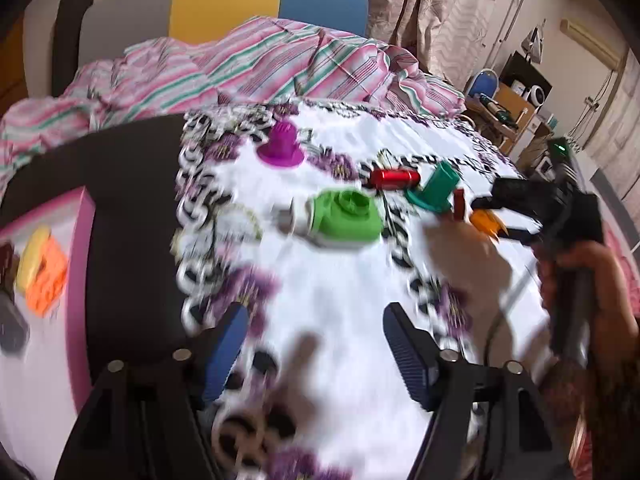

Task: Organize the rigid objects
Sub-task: 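Grasp the green-and-white plug with the left tool while the right tool holds the yellow piece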

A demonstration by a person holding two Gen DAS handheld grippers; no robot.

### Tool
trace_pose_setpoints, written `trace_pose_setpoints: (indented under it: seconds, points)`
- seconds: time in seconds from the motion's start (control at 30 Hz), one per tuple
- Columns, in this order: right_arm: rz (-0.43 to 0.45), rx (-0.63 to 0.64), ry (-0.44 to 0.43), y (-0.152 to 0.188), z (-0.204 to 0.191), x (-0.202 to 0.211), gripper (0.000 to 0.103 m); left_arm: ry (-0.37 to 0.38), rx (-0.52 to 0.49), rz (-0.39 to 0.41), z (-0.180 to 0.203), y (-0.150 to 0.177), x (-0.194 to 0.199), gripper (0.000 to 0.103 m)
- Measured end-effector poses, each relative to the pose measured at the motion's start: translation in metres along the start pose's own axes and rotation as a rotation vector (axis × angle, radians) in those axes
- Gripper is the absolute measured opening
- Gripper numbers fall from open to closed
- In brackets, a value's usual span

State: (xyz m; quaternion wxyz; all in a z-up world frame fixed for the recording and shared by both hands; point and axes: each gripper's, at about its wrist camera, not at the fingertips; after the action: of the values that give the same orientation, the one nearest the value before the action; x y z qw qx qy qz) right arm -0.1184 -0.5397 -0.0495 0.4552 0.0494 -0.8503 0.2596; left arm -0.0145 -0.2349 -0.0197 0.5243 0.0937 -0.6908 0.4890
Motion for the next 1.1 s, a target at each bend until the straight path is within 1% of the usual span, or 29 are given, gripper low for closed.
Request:
trace_pose_setpoints:
  seconds: [0.03, 0.17, 0.23, 0.3, 0.4, 0.47, 0.5, 0.53, 0.6, 0.67, 0.73, 0.77, 0.83, 0.87, 0.9, 1.0, 1.1]
  points:
    - [-0.004, -0.012, -0.011, 0.000, 0.002, -0.001, 0.066, -0.021, -0.014, 0.002, 0.008, -0.010, -0.007, 0.083]
    - [-0.009, -0.047, -0.035, -0.001, 0.008, -0.001, 0.066, -0.080, -0.042, 0.029, 0.025, -0.033, -0.027, 0.084]
    - [-0.009, -0.060, -0.046, -0.001, 0.009, -0.001, 0.066, -0.100, -0.054, 0.053, 0.034, -0.044, -0.037, 0.088]
    - [-0.009, -0.063, -0.056, -0.001, 0.009, -0.001, 0.066, -0.118, -0.079, 0.035, 0.041, -0.052, -0.049, 0.089]
    - [-0.010, -0.065, -0.071, -0.001, 0.008, -0.001, 0.066, -0.115, -0.110, 0.040, 0.051, -0.059, -0.062, 0.091]
    - [-0.013, -0.070, -0.082, -0.001, 0.008, -0.001, 0.066, -0.157, -0.150, 0.041, 0.056, -0.059, -0.070, 0.096]
    - [-0.015, -0.072, -0.087, -0.001, 0.009, -0.001, 0.066, -0.187, -0.159, 0.045, 0.057, -0.059, -0.073, 0.099]
    - [-0.018, -0.075, -0.092, -0.001, 0.009, -0.002, 0.066, -0.197, -0.159, 0.045, 0.056, -0.059, -0.076, 0.099]
    - [-0.023, -0.081, -0.100, -0.001, 0.010, -0.003, 0.066, -0.193, -0.149, 0.035, 0.054, -0.059, -0.082, 0.100]
    - [-0.027, -0.084, -0.106, -0.001, 0.010, -0.004, 0.066, -0.170, -0.138, 0.031, 0.054, -0.059, -0.086, 0.101]
    - [-0.030, -0.083, -0.109, -0.001, 0.009, -0.004, 0.066, -0.180, -0.147, 0.029, 0.056, -0.057, -0.090, 0.103]
    - [-0.031, -0.081, -0.109, -0.001, 0.009, -0.004, 0.066, -0.190, -0.156, 0.017, 0.058, -0.056, -0.095, 0.103]
    - [-0.033, -0.076, -0.108, 0.000, 0.008, -0.005, 0.066, -0.180, -0.162, -0.029, 0.059, -0.050, -0.106, 0.103]
    - [-0.034, -0.074, -0.109, 0.000, 0.008, -0.005, 0.066, -0.172, -0.152, 0.001, 0.058, -0.049, -0.103, 0.102]
    - [-0.034, -0.073, -0.108, -0.001, 0.008, -0.005, 0.066, -0.169, -0.147, 0.003, 0.057, -0.048, -0.102, 0.100]
    - [-0.033, -0.073, -0.109, -0.001, 0.008, -0.004, 0.066, -0.166, -0.130, 0.010, 0.054, -0.048, -0.101, 0.099]
    - [-0.038, -0.075, -0.108, -0.001, 0.009, -0.006, 0.066, -0.145, -0.114, 0.025, 0.050, -0.046, -0.097, 0.099]
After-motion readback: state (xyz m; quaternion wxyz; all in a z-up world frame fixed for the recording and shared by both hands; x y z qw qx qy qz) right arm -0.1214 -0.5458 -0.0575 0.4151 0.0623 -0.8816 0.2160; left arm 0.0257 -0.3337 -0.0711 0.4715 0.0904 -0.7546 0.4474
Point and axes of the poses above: each gripper's, at about its wrist camera, not at the fingertips, and x roughly against the way its jaws point, z to its right, y to its underside, and after that the axes turned 12 degrees about -y, right-handed
